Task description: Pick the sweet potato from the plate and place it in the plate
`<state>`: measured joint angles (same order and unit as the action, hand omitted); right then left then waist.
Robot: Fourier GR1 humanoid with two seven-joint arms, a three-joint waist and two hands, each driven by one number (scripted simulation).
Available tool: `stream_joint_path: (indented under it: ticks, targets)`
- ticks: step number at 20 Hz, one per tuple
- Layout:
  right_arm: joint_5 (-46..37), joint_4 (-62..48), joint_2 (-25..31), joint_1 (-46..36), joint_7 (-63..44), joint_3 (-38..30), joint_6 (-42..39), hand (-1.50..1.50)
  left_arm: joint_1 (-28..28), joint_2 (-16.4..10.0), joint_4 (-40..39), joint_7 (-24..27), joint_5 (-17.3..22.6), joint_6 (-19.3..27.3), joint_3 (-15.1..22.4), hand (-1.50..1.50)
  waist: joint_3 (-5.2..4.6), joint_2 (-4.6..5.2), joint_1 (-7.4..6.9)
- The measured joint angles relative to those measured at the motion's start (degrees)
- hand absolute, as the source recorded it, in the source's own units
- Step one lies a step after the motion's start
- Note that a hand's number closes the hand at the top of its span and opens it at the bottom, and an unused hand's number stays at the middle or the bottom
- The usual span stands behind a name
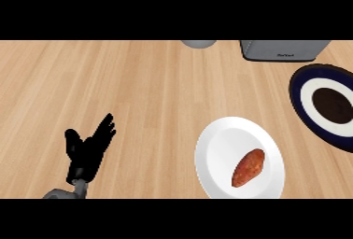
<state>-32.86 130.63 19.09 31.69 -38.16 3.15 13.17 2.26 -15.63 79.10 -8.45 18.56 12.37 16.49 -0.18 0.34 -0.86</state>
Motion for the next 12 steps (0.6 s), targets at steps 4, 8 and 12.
stream_joint_path:
  ticks: [4,8,12]
  targets:
    - [-7.8,-0.8,-2.1,-7.5,-10.4,5.9,-4.2,-1.5,-0.5,-0.2,0.6,-0.6,-0.4,-0.5,-0.8,0.0,0.07,-0.13,0.09]
    - [-14.3,-6.2,-5.6,-14.6,-16.2,10.4,-6.4,-1.5,-1.1,0.1,2.4,-1.9,-1.1,-0.2,-1.2,0.0,0.12,-0.23,0.22]
    - [-16.3,-9.8,-9.0,-17.0,-18.1,12.8,-7.5,-1.5,-2.7,0.1,1.3,0.0,-1.3,-2.2,-2.5,0.0,0.15,-0.29,0.53]
